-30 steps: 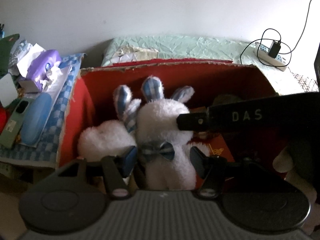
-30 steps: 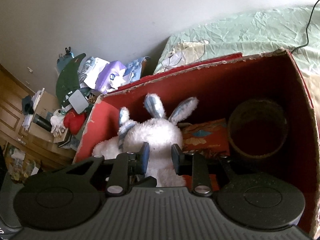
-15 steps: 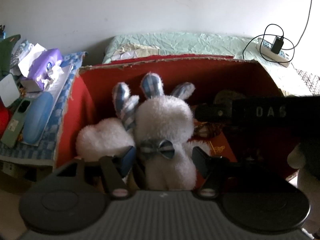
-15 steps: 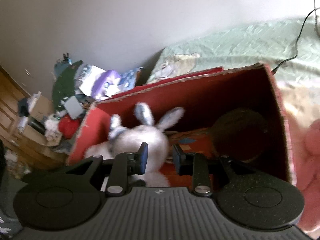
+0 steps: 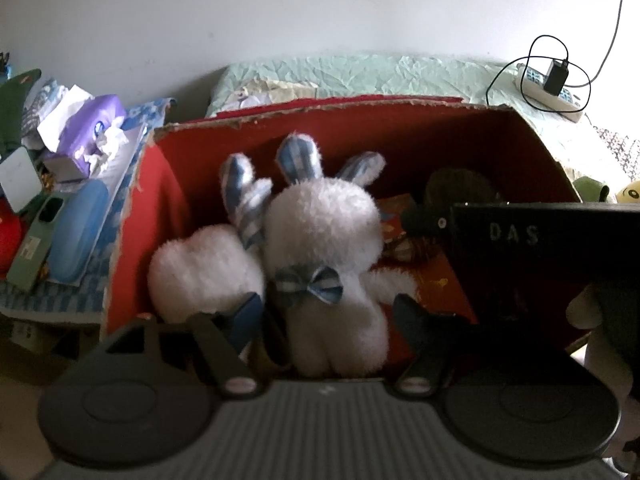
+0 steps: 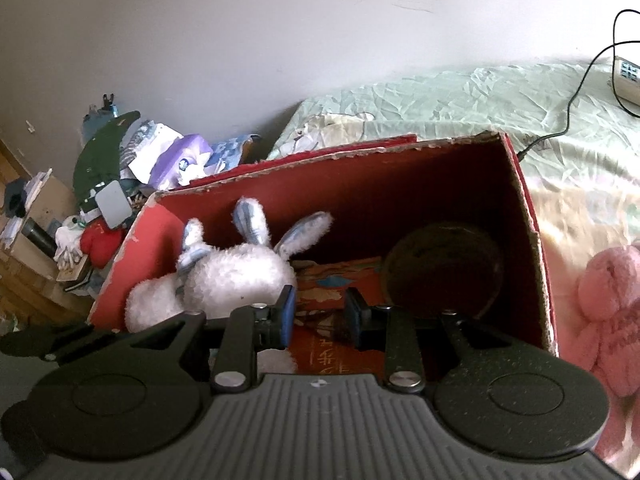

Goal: Organize objects
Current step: 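Lower the bunny beside the first one and open both grippers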

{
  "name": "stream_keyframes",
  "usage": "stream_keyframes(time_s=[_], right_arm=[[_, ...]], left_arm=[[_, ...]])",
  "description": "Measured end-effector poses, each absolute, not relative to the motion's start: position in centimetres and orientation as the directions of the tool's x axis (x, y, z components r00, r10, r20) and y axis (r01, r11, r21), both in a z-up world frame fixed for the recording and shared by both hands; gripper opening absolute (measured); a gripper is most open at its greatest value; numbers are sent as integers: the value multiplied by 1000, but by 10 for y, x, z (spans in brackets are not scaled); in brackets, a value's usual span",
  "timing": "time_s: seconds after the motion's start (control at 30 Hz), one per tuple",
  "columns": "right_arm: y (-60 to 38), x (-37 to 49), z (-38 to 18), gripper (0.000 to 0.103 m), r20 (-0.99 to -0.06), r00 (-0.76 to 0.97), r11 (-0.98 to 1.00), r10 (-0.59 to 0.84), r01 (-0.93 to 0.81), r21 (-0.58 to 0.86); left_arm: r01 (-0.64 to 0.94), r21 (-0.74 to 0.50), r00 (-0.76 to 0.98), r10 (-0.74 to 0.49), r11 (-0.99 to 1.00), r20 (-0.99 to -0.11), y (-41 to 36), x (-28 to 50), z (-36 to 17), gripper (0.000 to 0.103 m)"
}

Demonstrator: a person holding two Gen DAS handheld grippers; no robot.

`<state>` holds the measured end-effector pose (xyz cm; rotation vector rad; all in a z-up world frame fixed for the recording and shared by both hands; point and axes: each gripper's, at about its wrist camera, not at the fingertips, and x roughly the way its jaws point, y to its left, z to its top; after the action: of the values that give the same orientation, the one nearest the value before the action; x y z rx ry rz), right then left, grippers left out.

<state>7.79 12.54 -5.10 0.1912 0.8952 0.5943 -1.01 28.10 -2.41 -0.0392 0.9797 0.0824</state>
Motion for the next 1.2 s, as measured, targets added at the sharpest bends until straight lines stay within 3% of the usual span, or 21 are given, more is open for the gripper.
stream_keyframes(time_s=[0.93,1.2], right_arm=[[132,68,-47,30,-665,533,845,522,-426,322],[116,56,-37,30,-639,513,818,573,-409,405]], left_arm=[[-174,72,570,160,982,-806,276,-36,-8,80],[-195,87,572,185,977,-799,273,-46,1,81]])
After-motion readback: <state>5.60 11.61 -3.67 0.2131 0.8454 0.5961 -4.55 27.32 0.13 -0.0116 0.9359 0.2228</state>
